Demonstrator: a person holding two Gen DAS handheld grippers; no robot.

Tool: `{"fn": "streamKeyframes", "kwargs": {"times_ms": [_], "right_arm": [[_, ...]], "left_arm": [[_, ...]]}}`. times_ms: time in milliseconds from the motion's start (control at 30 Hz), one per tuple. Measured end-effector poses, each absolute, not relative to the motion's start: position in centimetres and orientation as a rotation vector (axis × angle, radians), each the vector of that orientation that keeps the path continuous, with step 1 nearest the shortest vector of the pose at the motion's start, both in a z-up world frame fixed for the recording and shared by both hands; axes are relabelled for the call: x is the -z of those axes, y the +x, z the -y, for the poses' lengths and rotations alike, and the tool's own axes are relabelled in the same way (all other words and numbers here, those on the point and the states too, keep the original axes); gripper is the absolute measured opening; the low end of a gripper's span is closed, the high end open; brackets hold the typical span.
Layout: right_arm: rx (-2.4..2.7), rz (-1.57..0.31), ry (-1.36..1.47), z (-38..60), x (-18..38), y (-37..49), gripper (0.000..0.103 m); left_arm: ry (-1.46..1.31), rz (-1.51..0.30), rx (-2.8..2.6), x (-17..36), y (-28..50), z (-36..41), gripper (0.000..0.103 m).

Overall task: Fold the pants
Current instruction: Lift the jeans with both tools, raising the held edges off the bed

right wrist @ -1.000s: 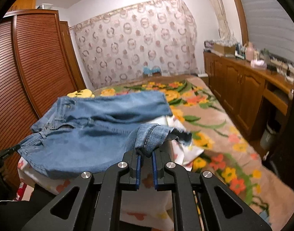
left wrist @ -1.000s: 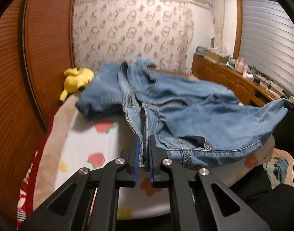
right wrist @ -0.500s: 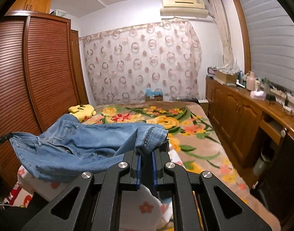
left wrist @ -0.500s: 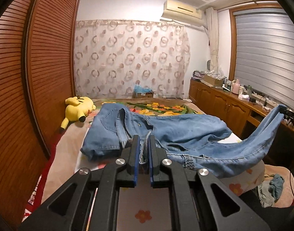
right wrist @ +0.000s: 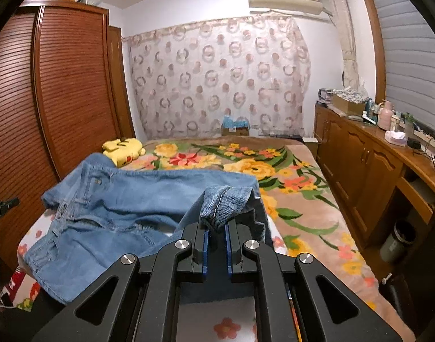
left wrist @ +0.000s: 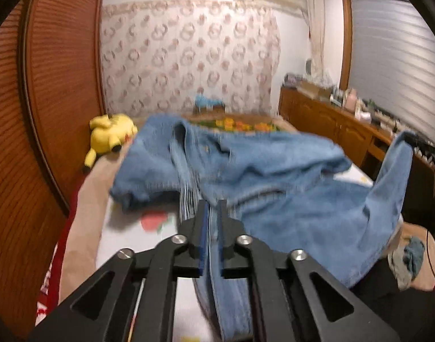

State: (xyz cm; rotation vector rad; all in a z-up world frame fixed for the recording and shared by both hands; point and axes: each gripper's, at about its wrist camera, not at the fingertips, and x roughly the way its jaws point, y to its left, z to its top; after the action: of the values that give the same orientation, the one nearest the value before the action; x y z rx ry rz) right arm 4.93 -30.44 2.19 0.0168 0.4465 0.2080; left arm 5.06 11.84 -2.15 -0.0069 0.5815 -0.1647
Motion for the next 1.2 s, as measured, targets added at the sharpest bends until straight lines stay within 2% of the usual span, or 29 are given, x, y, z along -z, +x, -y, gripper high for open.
{"fn": "streamKeyframes", "kwargs": {"times_ms": [33, 100, 133, 167, 367, 767, 967, 1067, 1100, 1167, 1200], "right_arm": [[-0.207, -0.452, 0.014, 30.4, -2.1, 4.9, 0.008], [-0.204, -0.467, 0.016, 30.6, -1.8, 5.2, 0.008], [-0.202, -0.472, 0.018, 30.6, -2.2, 5.4, 0.008], [-0.2, -0.478, 0.019, 30.7, -2.4, 5.6, 0.008], [-0.191, -0.502, 0.03, 30.6, -3.4, 6.0, 0.008], [-0.194, -0.526, 0.045, 30.5, -3.0, 6.4, 0.008], [-0.198, -0.532, 0.056, 30.6, -2.8, 6.5, 0.008], [-0.199, -0.533, 0.057, 30.7, -2.8, 6.4, 0.008], [-0.198, -0.533, 0.057, 30.7, -2.7, 6.4, 0.008], [-0.197, -0.533, 0.06, 30.7, -2.7, 6.4, 0.008], [-0.195, -0.533, 0.062, 30.8, -2.7, 6.4, 0.008]], "left_arm": [[-0.007, -0.597, 0.167, 2.8, 4.9, -11.9, 0.018], [-0.013, -0.643, 0.182, 4.3, 4.6, -12.0, 0.053], [-0.019, -0.652, 0.188, 4.8, 4.5, -11.9, 0.058], [-0.032, -0.665, 0.189, 5.5, 4.4, -12.0, 0.062], [-0.068, -0.724, 0.205, 8.0, 3.6, -12.2, 0.062], [-0.1, -0.802, 0.264, 10.4, 1.1, -11.8, 0.039], [-0.103, -0.805, 0.276, 11.0, 0.8, -11.5, 0.036], [-0.092, -0.807, 0.283, 11.1, 0.8, -11.2, 0.027], [-0.102, -0.806, 0.271, 11.1, 0.9, -11.3, 0.017], [-0.121, -0.818, 0.249, 11.2, 1.2, -11.6, 0.004], [-0.121, -0.811, 0.247, 11.2, 1.1, -11.7, 0.003]]}}
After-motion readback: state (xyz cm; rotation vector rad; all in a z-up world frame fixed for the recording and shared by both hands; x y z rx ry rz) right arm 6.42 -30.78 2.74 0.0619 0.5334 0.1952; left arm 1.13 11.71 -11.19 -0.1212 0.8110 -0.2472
